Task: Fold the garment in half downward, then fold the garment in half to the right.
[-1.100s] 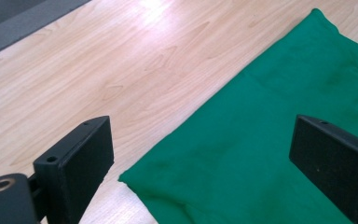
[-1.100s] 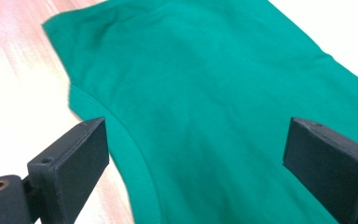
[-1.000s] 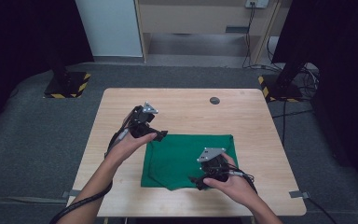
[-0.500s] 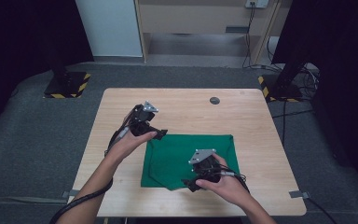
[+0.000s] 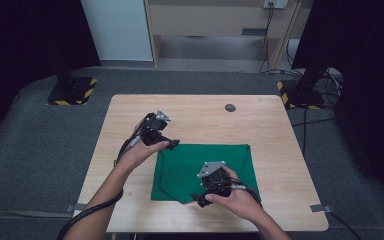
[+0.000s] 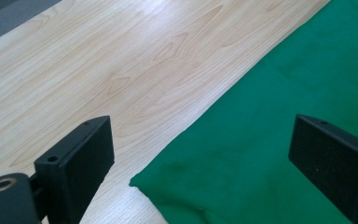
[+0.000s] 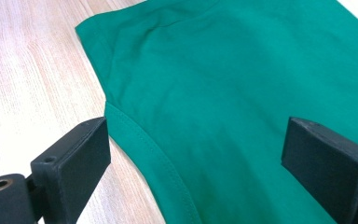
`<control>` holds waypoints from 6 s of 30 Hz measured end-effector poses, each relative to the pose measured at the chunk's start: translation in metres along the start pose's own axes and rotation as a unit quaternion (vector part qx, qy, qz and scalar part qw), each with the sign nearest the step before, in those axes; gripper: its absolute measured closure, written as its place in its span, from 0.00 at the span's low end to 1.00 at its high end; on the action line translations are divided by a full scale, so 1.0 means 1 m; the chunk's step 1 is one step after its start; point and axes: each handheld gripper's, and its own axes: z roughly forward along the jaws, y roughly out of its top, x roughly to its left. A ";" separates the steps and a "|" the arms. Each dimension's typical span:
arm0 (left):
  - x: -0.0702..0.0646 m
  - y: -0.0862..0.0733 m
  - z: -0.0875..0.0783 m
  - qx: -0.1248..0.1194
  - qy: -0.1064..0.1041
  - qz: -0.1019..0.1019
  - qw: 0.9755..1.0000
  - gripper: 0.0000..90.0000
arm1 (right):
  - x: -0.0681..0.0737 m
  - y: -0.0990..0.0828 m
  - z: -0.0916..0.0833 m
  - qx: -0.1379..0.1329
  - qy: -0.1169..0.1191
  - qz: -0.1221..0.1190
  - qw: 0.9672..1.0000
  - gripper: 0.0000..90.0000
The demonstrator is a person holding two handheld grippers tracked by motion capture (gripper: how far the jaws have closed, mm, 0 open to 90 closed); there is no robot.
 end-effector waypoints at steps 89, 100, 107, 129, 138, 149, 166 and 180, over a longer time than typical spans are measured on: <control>0.029 -0.060 0.069 0.036 -0.009 -0.088 0.995 0.77 | 0.056 0.038 0.062 0.003 0.027 -0.049 0.998 0.32; 0.029 -0.060 0.069 0.036 -0.009 -0.087 0.995 0.79 | 0.062 0.049 0.081 0.015 0.020 -0.046 0.999 0.38; 0.028 -0.061 0.069 0.034 -0.009 -0.086 0.996 0.79 | 0.062 0.053 0.088 0.021 0.016 -0.044 0.999 0.41; 0.022 -0.060 0.069 0.030 -0.002 -0.074 0.997 0.90 | 0.050 0.051 0.086 0.010 -0.010 -0.029 0.999 0.88; 0.022 -0.064 0.061 0.033 0.014 -0.088 0.996 0.93 | 0.062 0.058 0.083 0.003 -0.025 -0.051 0.998 0.91; 0.022 -0.066 0.033 0.016 0.009 -0.074 0.997 0.93 | 0.075 0.065 0.071 -0.012 -0.020 -0.066 0.998 0.91; 0.000 -0.040 -0.003 -0.050 -0.014 -0.030 0.998 0.93 | 0.078 0.067 0.035 -0.033 -0.024 -0.081 0.996 0.91; -0.012 -0.031 -0.015 -0.064 -0.030 0.008 0.997 0.93 | 0.079 0.059 0.012 -0.041 -0.027 -0.089 0.995 0.91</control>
